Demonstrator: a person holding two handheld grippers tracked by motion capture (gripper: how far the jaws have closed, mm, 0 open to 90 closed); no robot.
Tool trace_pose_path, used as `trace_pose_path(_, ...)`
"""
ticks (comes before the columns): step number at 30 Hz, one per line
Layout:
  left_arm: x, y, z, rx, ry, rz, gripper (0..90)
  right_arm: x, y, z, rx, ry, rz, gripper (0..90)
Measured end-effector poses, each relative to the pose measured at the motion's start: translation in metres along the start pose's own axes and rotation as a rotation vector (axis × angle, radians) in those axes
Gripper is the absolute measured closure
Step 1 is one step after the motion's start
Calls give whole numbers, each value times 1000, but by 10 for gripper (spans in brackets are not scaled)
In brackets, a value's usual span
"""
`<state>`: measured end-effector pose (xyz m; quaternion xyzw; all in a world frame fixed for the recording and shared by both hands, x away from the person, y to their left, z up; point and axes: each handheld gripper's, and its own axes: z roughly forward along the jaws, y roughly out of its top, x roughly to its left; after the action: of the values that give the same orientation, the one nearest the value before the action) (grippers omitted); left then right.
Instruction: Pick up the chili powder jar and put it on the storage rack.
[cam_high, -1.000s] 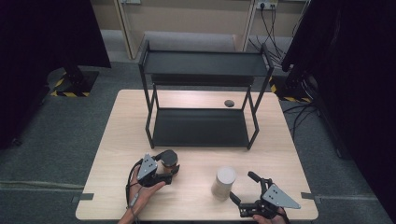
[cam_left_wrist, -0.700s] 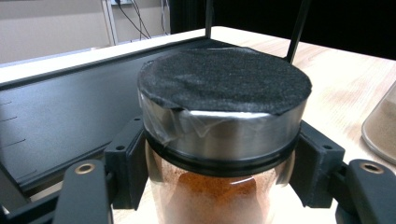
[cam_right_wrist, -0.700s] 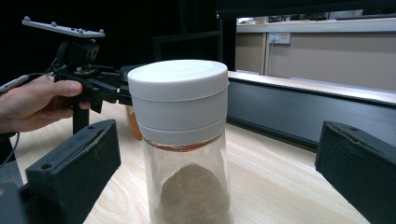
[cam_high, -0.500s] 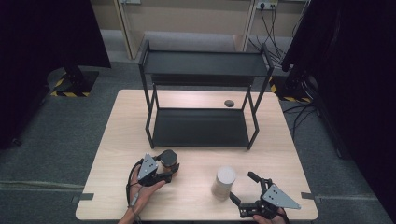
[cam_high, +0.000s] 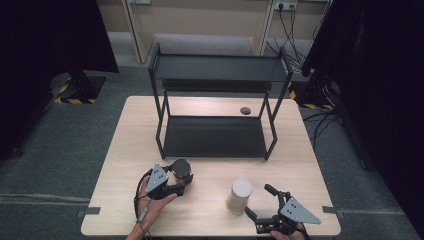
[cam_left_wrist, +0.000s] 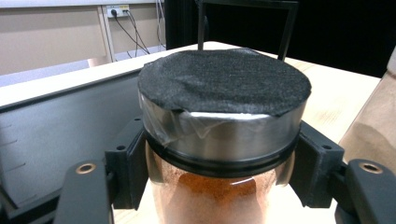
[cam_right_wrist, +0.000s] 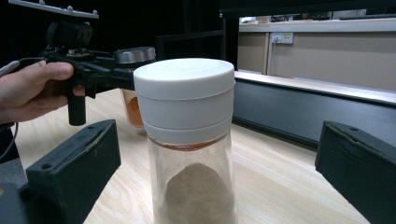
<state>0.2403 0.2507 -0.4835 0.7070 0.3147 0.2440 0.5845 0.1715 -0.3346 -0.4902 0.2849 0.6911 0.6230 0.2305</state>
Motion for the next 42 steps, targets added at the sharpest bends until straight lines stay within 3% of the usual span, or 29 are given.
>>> trace_pose_path(32, 4, 60, 4, -28, -34, 9, 319, 0, 0, 1, 3, 8, 0, 3)
trace_pose_path(38, 10, 73, 2, -33, -32, -5, 319, 0, 0, 1, 1, 8, -1, 3)
trace_pose_path(42, 11, 85, 2, -31, -29, 11, 319, 0, -1, 1, 4, 8, 1, 3)
